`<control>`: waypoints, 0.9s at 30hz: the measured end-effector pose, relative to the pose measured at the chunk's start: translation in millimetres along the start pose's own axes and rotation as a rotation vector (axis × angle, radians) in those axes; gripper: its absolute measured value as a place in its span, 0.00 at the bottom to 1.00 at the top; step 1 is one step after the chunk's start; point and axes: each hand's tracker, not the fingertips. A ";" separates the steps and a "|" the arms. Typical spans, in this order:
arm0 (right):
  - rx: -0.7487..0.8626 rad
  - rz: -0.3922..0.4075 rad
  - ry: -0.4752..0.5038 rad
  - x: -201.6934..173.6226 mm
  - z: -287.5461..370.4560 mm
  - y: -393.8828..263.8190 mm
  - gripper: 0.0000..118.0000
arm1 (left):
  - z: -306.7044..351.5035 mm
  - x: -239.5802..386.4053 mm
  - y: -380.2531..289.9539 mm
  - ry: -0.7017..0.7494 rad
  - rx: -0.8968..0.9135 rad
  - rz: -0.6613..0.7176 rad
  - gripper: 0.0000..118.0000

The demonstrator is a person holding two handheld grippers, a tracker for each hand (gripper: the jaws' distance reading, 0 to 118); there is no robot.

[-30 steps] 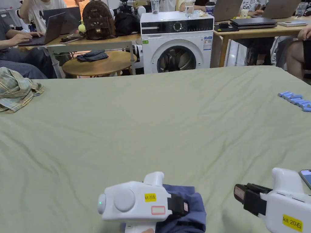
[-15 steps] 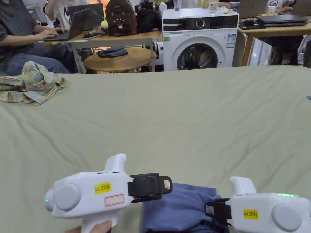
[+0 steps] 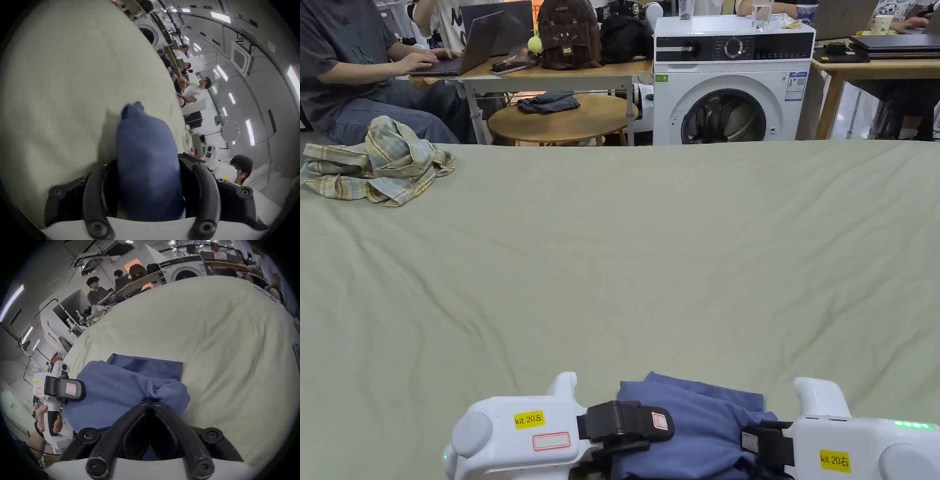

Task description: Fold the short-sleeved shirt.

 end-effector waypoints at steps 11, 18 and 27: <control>0.132 0.006 0.096 -39.3 26.2 9.3 0.00 | 86.7 13.5 14.0 0.111 0.190 -0.045 0.24; 0.162 0.219 0.180 -141.7 -38.5 47.1 0.00 | 271.0 -11.2 43.5 0.418 0.419 -0.037 0.23; 0.096 0.325 0.283 -277.8 -158.4 96.2 0.00 | 371.4 -49.3 71.6 0.716 0.580 0.021 0.44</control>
